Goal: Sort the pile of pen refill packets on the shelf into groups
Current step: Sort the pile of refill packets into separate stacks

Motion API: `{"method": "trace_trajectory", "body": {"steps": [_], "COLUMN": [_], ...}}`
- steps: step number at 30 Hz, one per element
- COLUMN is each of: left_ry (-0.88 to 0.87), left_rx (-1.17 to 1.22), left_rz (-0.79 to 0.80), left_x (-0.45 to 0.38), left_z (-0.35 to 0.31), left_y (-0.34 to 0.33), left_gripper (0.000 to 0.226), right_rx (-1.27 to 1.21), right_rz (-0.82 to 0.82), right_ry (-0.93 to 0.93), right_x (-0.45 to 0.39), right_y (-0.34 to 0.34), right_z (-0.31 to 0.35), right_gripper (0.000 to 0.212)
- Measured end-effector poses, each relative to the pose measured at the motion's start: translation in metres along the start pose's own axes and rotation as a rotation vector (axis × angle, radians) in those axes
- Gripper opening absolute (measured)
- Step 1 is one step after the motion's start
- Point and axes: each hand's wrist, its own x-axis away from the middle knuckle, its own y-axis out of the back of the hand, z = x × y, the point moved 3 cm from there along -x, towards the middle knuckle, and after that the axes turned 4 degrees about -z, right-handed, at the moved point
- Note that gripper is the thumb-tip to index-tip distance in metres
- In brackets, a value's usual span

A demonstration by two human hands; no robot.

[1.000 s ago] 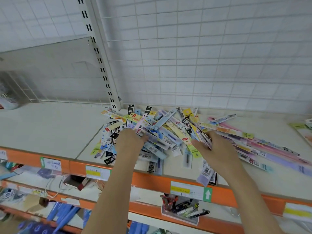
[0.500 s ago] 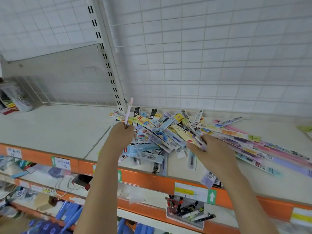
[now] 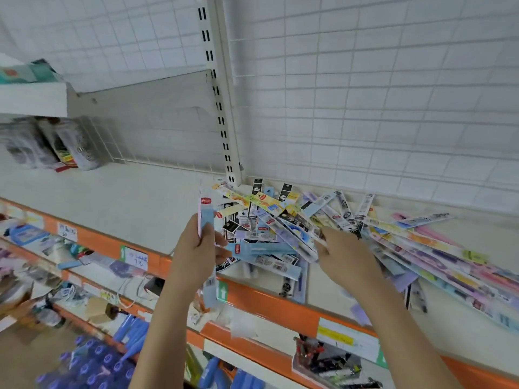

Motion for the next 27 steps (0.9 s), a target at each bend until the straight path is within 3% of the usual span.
{"method": "trace_trajectory", "body": {"steps": [4, 8, 11, 16, 21, 27], "left_ry": [-0.080, -0.151, -0.152, -0.131, -0.165, -0.181], "left_rx": [-0.089, -0.187, -0.282, -0.291, -0.310, -0.311], "left_rz": [0.003, 0.002, 0.005, 0.019, 0.025, 0.050], "left_x": [-0.004, -0.011, -0.019, -0.042, -0.073, -0.101], "left_z": [0.007, 0.009, 0.006, 0.004, 0.000, 0.002], "left_y": [-0.003, -0.009, -0.013, -0.018, -0.014, -0.011], "left_gripper": [0.016, 0.034, 0.040, 0.040, 0.038, 0.034], "right_rx": [0.010, -0.006, 0.037, 0.038, 0.083, 0.123], "right_rz": [0.014, 0.050, 0.056, 0.051, 0.060, 0.071], "right_ry": [-0.003, -0.055, -0.103, -0.171, -0.244, -0.330], "right_x": [-0.009, -0.027, -0.045, -0.086, -0.132, -0.160], "right_y": [-0.003, -0.004, 0.001, 0.004, -0.006, -0.016], "right_z": [0.008, -0.001, -0.008, -0.014, -0.011, -0.013], "right_gripper": [0.014, 0.033, 0.030, 0.035, 0.025, 0.046]}}
